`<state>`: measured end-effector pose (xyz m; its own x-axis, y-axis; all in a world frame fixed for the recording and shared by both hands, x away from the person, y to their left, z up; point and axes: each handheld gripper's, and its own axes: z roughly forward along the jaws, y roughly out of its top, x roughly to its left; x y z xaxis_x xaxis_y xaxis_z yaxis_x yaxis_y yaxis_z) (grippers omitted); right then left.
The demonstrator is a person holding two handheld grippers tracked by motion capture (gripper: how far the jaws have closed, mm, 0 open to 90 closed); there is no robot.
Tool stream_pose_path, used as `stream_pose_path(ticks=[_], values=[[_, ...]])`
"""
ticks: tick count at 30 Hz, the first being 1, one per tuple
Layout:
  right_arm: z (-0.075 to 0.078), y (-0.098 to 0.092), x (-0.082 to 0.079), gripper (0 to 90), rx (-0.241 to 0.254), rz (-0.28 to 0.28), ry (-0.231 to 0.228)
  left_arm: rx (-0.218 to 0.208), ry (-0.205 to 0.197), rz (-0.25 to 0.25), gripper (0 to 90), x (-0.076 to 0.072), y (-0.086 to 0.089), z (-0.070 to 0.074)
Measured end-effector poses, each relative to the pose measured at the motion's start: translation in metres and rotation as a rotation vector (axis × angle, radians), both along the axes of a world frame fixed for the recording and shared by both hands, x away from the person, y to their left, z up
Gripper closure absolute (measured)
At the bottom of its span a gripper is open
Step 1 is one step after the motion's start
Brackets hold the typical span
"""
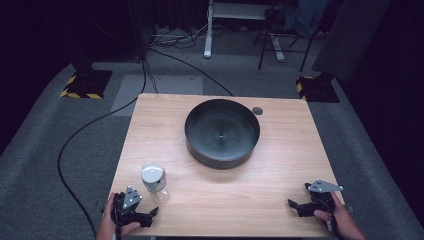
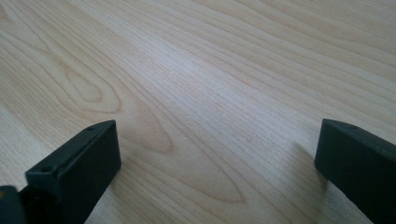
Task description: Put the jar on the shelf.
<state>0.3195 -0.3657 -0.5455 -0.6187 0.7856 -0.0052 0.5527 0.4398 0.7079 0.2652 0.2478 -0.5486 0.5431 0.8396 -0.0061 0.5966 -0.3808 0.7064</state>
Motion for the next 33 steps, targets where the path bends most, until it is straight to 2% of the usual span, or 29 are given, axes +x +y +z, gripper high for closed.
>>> stream_pose_path(ticks=[19,26,29,31,33], values=[[0.000,0.000,0.000,0.2,0.000,0.000,0.000,-0.001,0.001,0.019,0.4,0.000,-0.001,0.000],[0.000,0.000,0.000,0.2,0.001,-0.001,0.000,0.027,0.039,0.037,2.5,0.000,-0.009,0.005],[0.000,0.000,0.000,0.2,0.000,-0.001,0.000,0.060,0.050,0.035,2.9,-0.003,-0.016,0.011],[0.000,0.000,0.000,0.2,0.000,-0.001,0.000,0.035,0.046,0.023,2.7,-0.004,-0.020,0.015],[0.000,0.000,0.000,0.2,0.000,-0.001,0.000,0.037,0.039,0.012,2.4,-0.004,-0.024,0.018]])
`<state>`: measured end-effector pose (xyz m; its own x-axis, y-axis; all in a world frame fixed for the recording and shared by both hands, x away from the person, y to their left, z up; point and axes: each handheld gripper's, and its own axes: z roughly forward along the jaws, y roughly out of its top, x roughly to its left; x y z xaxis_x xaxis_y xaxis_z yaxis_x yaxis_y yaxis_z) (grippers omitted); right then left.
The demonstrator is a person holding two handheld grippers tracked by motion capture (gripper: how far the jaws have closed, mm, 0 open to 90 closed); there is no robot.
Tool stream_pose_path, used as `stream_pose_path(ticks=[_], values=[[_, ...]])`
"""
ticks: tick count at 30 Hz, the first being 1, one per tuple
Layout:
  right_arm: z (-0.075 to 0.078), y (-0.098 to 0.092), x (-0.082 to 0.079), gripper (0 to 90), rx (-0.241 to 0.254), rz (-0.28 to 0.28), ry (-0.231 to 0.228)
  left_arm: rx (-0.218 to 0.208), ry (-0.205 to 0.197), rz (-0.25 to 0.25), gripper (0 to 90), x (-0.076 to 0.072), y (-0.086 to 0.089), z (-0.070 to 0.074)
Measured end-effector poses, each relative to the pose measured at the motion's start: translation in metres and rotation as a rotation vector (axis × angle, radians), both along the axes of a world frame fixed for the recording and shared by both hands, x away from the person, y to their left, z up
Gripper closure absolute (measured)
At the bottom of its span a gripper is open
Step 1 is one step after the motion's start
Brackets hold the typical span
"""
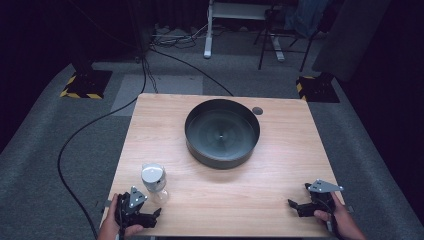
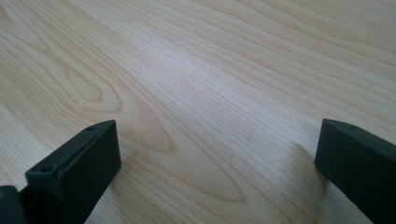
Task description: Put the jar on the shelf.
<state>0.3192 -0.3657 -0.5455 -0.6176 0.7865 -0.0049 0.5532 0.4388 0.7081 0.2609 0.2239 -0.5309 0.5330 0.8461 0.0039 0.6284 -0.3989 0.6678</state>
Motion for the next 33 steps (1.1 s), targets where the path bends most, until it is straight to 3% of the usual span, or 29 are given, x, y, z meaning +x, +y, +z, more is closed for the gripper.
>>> stream_pose_path(ticks=[12,19,27,31,33], values=[[0.000,0.000,0.000,0.2,0.000,0.000,0.000,-0.009,-0.030,-0.007,2.8,0.001,-0.012,0.015],[0.000,0.000,0.000,0.2,0.000,0.001,0.000,-0.037,-0.072,0.007,3.0,0.003,-0.017,0.029],[0.000,0.000,0.000,0.2,0.000,0.003,0.000,-0.046,-0.091,0.022,3.4,0.006,-0.019,0.033],[0.000,0.000,0.000,0.2,0.000,0.003,0.000,-0.088,-0.100,0.038,4.1,0.009,-0.019,0.034],[0.000,0.000,0.000,0.2,0.000,0.003,0.000,-0.129,-0.103,0.045,5.1,0.010,-0.019,0.034]])
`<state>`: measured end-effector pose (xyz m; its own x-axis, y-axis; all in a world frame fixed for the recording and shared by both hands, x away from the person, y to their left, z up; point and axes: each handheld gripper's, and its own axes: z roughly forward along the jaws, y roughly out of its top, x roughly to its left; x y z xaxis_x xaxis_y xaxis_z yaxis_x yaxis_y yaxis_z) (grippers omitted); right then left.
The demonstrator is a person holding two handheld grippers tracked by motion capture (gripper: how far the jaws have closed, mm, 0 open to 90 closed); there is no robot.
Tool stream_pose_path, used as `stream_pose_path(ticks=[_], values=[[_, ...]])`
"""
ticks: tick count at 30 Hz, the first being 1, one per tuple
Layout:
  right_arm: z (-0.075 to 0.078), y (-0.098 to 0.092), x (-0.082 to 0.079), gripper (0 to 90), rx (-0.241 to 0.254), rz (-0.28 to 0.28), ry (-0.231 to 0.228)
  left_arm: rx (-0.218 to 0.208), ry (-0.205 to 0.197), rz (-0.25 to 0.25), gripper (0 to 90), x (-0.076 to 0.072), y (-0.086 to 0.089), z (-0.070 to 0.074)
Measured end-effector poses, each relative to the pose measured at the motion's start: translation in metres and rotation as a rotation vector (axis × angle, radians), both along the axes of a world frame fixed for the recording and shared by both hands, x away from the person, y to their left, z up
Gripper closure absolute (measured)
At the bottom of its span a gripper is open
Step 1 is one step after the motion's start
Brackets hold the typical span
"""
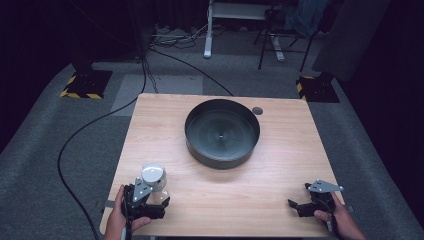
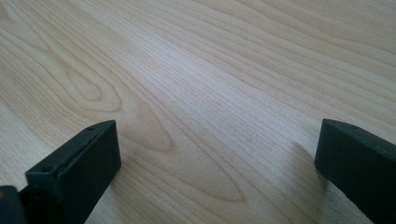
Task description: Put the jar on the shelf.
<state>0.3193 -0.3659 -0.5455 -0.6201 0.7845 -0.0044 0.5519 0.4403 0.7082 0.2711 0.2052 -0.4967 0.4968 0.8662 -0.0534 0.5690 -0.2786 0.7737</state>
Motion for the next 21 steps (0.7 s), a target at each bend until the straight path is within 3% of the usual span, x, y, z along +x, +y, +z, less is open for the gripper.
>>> stream_pose_path(ticks=[7,15,21], values=[[0.0000,0.0000,0.0000,0.2,0.000,0.000,0.000,-0.051,-0.032,0.049,14.4,0.0028,-0.0009,0.0038],[0.0000,0.0000,0.0000,0.2,0.000,0.000,0.000,-0.062,-0.064,0.043,28.0,0.0043,0.0004,0.0020],[0.0000,0.0000,0.0000,0.2,0.000,0.000,0.000,-0.037,-0.083,0.046,29.6,0.0040,-0.0006,0.0022]])
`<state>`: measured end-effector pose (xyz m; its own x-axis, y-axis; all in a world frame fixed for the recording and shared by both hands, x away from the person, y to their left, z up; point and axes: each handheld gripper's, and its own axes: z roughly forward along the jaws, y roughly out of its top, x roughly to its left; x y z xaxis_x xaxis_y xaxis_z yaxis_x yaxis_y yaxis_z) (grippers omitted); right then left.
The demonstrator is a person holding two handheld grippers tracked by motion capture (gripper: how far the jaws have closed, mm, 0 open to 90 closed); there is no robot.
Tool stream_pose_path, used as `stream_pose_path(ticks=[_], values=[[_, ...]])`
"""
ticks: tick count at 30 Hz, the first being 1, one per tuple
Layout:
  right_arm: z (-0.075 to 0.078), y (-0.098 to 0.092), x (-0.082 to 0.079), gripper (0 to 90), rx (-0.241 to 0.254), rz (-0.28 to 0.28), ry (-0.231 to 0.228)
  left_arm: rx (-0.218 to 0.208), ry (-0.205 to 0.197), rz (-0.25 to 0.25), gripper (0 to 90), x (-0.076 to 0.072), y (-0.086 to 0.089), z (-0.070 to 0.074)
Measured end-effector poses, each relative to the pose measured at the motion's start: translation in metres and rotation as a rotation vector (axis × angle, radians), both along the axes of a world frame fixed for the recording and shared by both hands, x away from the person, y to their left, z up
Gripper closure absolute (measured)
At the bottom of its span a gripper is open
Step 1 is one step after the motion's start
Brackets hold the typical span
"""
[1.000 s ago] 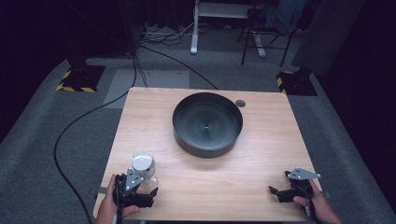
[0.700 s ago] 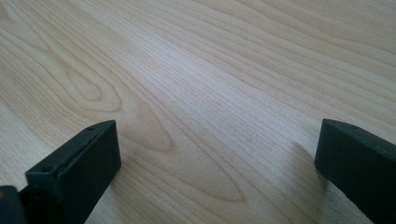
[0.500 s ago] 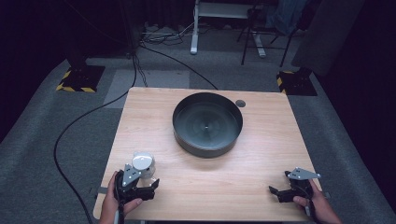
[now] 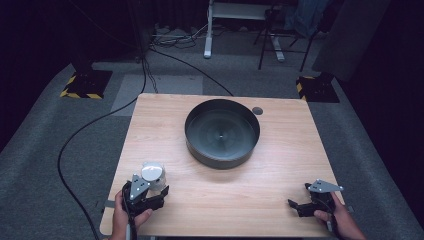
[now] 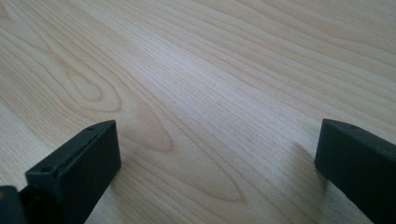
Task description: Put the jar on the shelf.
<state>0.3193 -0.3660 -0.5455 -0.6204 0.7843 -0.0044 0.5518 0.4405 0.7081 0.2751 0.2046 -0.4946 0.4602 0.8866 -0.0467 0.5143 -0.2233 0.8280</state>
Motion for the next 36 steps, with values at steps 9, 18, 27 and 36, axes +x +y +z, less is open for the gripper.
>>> stream_pose_path(ticks=[9,18,27,36], values=[[0.000,0.000,0.000,0.2,0.000,0.000,0.000,-0.005,0.002,0.003,30.0,0.000,0.001,0.001],[0.000,0.000,0.000,0.2,0.000,0.000,0.000,0.006,0.000,-0.018,30.3,0.003,-0.004,0.005],[0.000,0.000,0.000,0.2,0.000,0.000,0.000,0.017,-0.011,-0.046,30.3,0.010,-0.016,0.015],[0.000,0.000,0.000,0.2,0.000,0.000,0.000,0.011,-0.034,-0.075,30.3,0.017,-0.029,0.028]])
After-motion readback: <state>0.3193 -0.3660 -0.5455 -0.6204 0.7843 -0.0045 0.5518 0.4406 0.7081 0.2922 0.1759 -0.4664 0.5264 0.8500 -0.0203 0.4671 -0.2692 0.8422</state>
